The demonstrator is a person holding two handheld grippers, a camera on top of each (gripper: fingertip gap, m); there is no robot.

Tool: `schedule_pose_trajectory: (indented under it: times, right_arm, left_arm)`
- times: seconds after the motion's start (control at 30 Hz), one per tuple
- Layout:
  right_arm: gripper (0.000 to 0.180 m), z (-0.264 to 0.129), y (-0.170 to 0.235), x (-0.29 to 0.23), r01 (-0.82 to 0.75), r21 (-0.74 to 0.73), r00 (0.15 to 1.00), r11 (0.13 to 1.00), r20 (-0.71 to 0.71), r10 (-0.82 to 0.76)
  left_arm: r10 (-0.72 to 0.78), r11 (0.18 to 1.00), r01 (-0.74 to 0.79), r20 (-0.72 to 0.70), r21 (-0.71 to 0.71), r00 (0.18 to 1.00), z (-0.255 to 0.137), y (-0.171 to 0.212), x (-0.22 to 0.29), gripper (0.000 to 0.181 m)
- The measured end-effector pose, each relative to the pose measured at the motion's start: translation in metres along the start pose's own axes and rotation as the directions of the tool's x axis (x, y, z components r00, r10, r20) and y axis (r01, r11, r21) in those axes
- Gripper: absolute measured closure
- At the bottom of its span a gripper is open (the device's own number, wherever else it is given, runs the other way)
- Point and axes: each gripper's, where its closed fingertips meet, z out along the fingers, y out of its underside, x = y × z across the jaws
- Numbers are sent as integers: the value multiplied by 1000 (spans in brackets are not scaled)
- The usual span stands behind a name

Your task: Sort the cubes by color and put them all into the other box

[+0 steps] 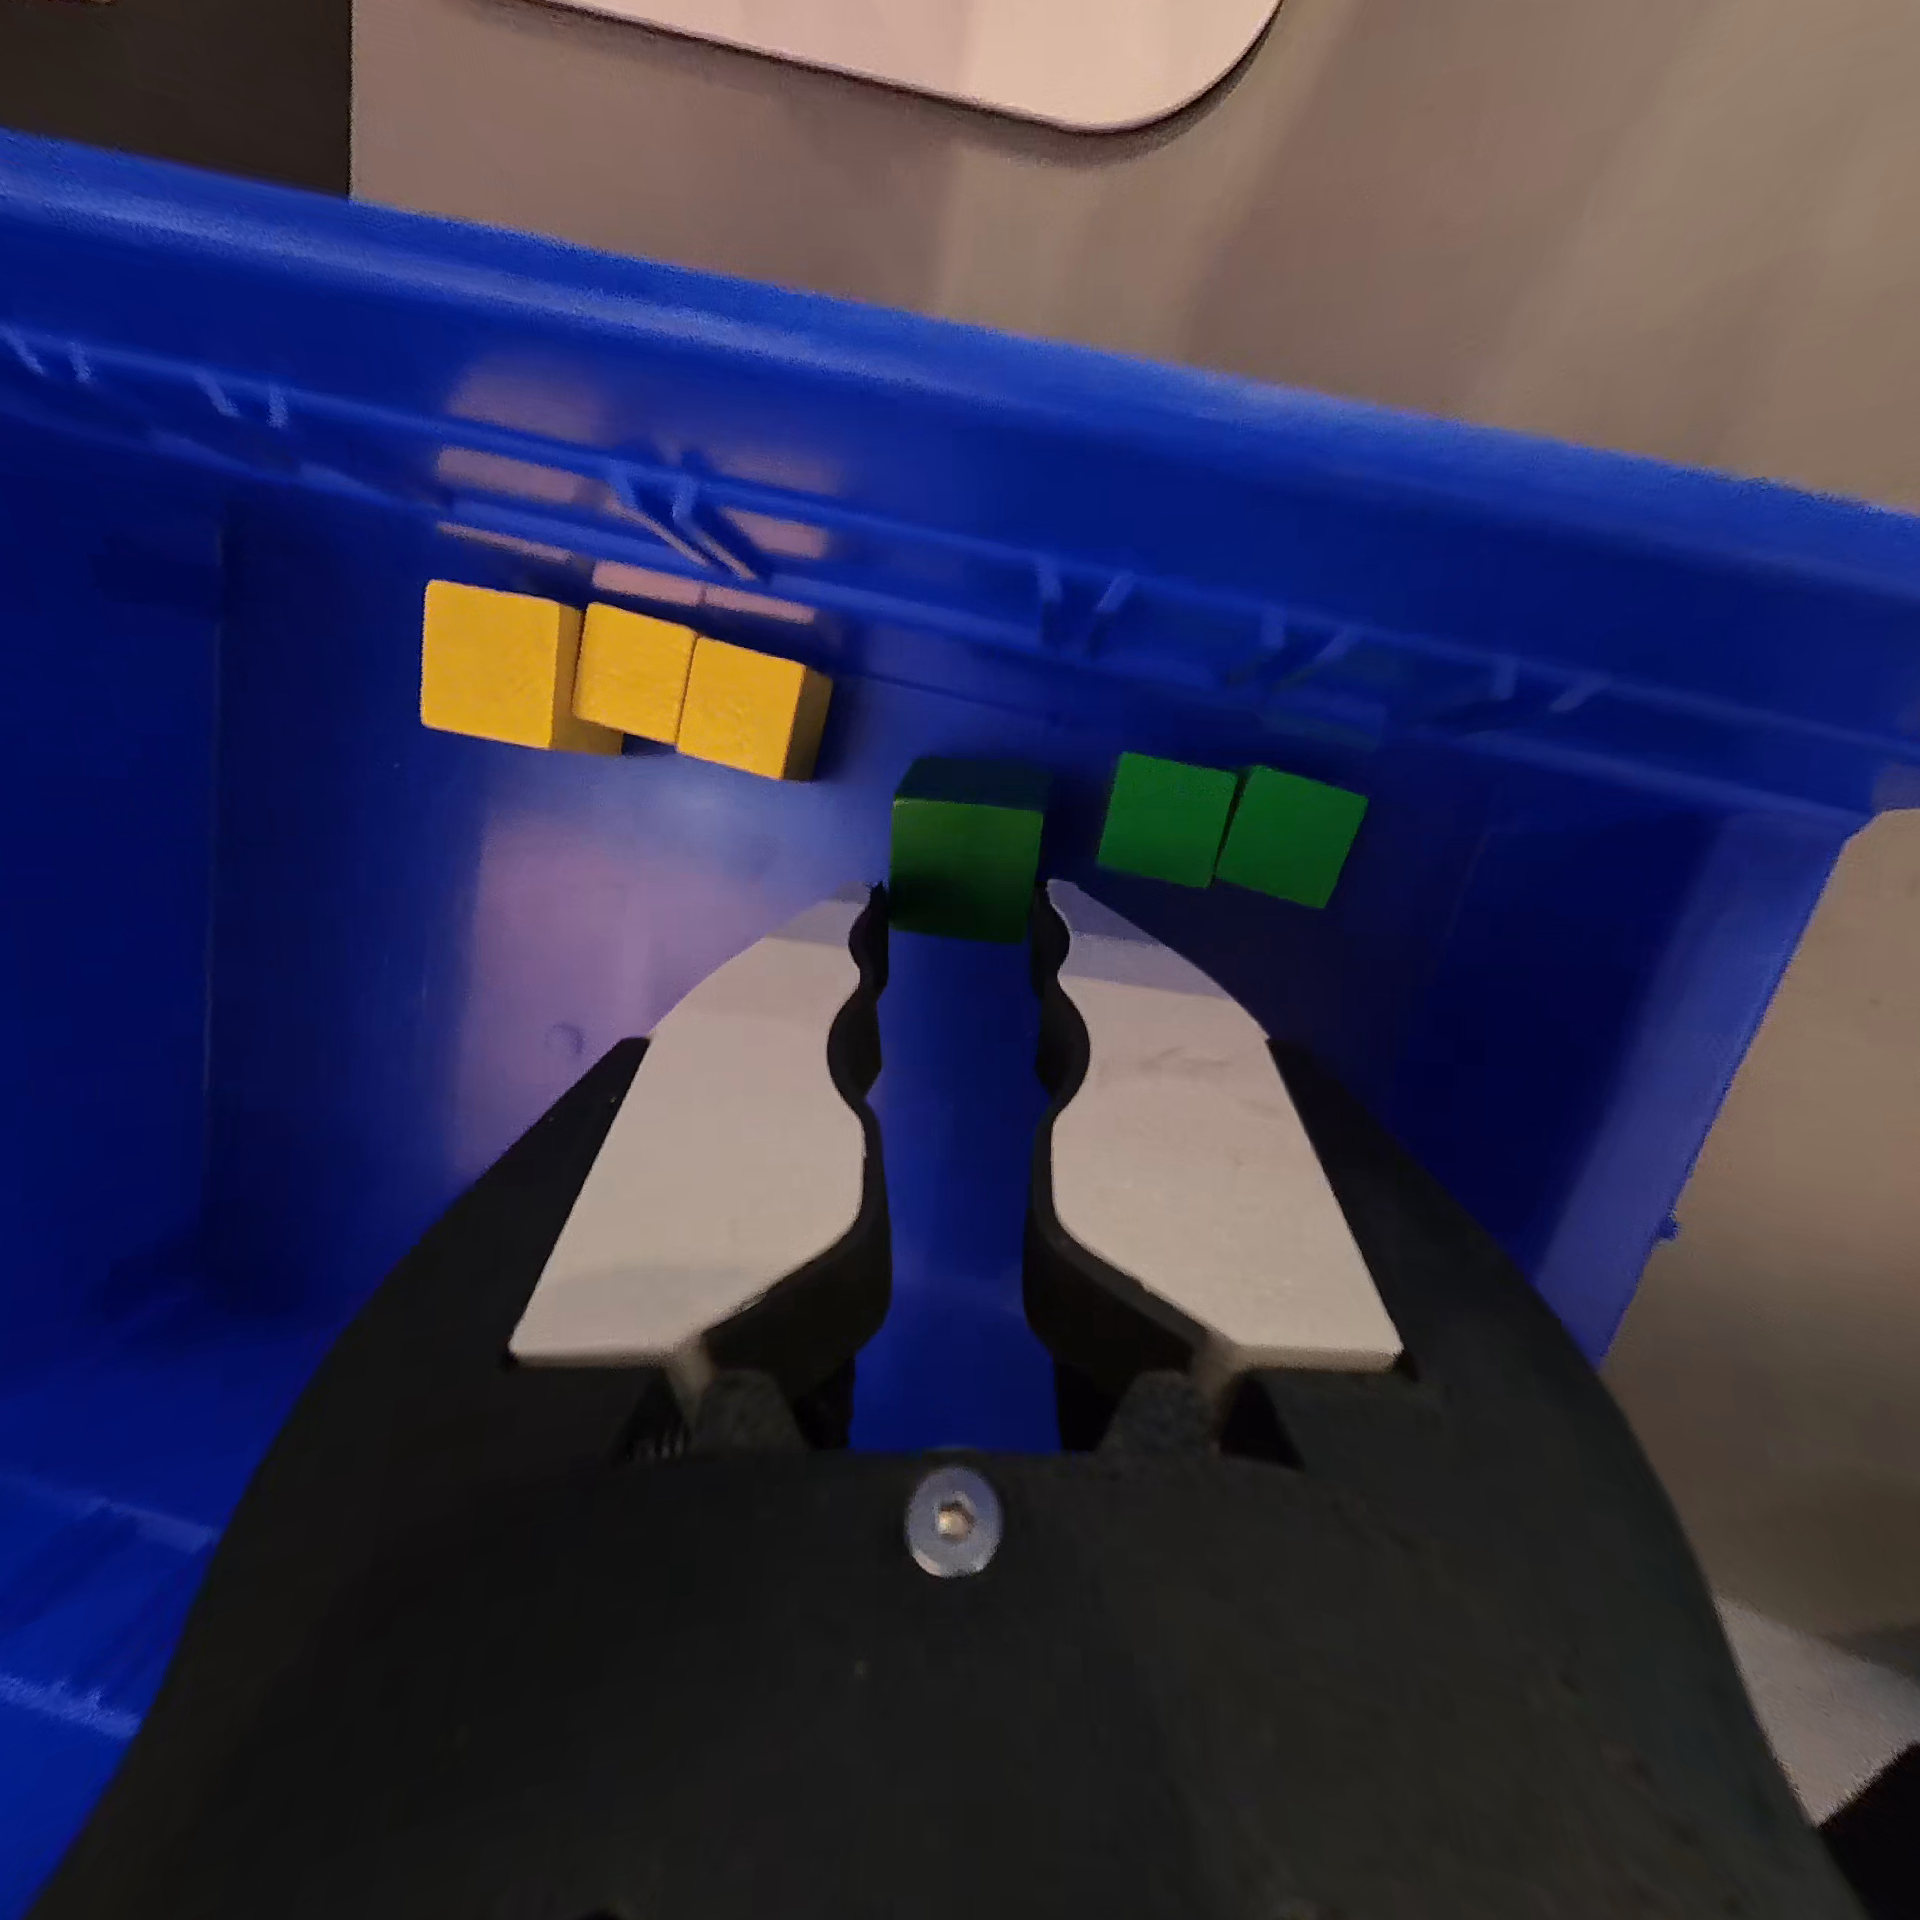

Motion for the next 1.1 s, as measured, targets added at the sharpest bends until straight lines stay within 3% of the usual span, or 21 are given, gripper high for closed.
schedule_pose_trajectory:
  times: [0.53, 0.77, 1.1]
  right_arm:
    - [171, -1, -1, -2, 10, 9, 1000, 1000, 8, -10]
    - [169, 6, -18, -30, 103, 79, 991, 992, 76, -109]
    - [161, 63, -38, -112, 77, 125, 938, 989, 328, -114]
  left_arm:
    - [-25, 1000, 25, 31, -2, 999, 12, 0, -8, 152]
    - [-57, 991, 47, 73, 124, 996, -40, -17, -6, 152]
    - [157, 953, -216, 266, 213, 951, -103, -96, 41, 152]
